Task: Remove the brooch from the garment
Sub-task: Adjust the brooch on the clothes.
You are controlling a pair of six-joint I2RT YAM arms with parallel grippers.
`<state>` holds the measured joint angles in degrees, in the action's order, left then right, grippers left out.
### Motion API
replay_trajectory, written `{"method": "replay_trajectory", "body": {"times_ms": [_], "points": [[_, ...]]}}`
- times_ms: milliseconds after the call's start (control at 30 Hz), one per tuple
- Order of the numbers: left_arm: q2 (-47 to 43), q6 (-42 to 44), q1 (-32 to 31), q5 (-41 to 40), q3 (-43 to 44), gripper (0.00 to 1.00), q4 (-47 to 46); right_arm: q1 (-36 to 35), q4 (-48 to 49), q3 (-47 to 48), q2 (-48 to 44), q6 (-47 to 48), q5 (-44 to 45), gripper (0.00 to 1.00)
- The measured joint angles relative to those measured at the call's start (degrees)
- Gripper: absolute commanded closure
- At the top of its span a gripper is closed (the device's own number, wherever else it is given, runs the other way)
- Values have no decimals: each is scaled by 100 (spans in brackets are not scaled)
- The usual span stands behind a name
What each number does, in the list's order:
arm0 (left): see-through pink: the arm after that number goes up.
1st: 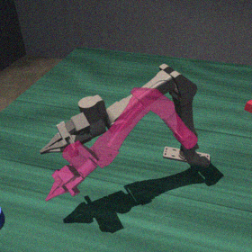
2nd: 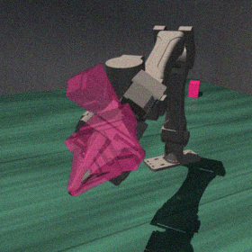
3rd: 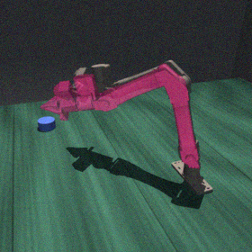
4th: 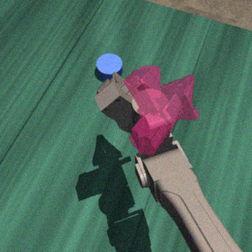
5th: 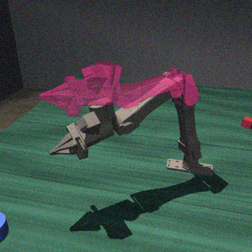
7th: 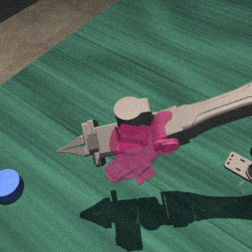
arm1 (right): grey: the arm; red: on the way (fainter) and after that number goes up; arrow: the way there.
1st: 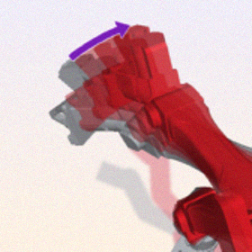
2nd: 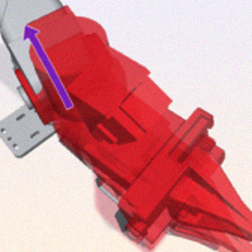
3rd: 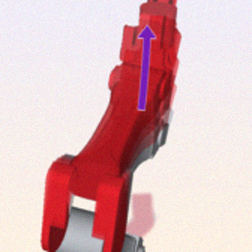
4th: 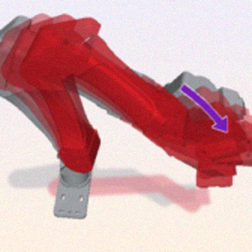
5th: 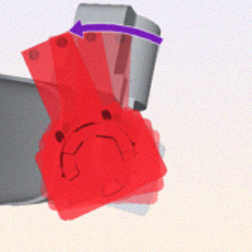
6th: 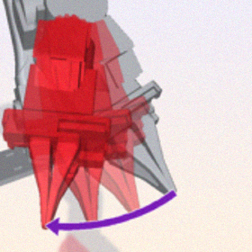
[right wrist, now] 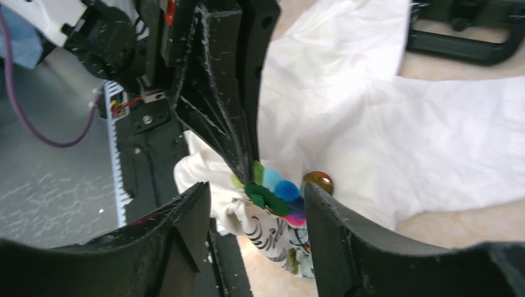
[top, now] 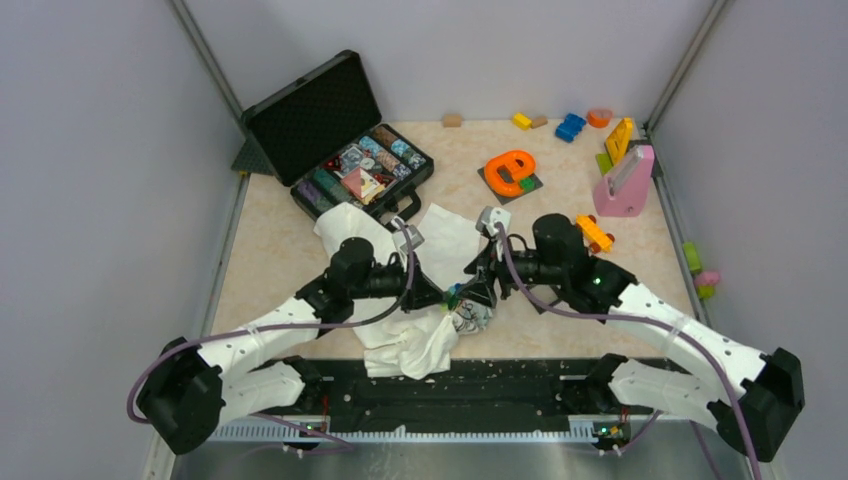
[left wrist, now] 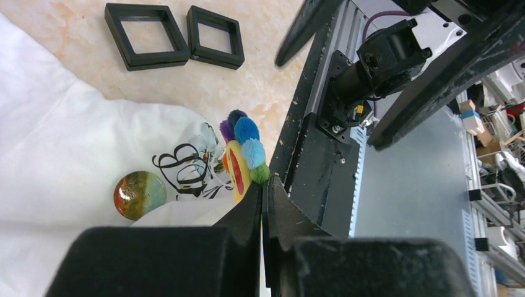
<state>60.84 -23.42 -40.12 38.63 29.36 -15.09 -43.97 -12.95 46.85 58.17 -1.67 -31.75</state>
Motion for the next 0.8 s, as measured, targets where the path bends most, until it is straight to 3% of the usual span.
{"method": "replay_trajectory", "body": {"times_ms": [100, 133, 267, 333, 533, 800], "points": [[4, -195, 57, -31, 2, 100, 26, 46, 407, -446, -490, -232, 431, 11], [-11, -264, 94, -61, 0, 100, 24, 68, 636, -658, -662, -380, 612, 7], [-273, -542, 271, -232, -234, 100, -33, 101, 1390, -1519, -1126, -1119, 1158, 6], [-417, -662, 350, -319, -396, 100, -50, 103, 1707, -1834, -1141, -1412, 1261, 10], [-457, -957, 409, -557, -831, 100, -280, 103, 2837, -2732, -1032, -2282, 1456, 41], [-308, -1401, 409, -868, -1338, 100, -793, -149, 3456, -2717, -13, -2852, 1344, 50]]}}
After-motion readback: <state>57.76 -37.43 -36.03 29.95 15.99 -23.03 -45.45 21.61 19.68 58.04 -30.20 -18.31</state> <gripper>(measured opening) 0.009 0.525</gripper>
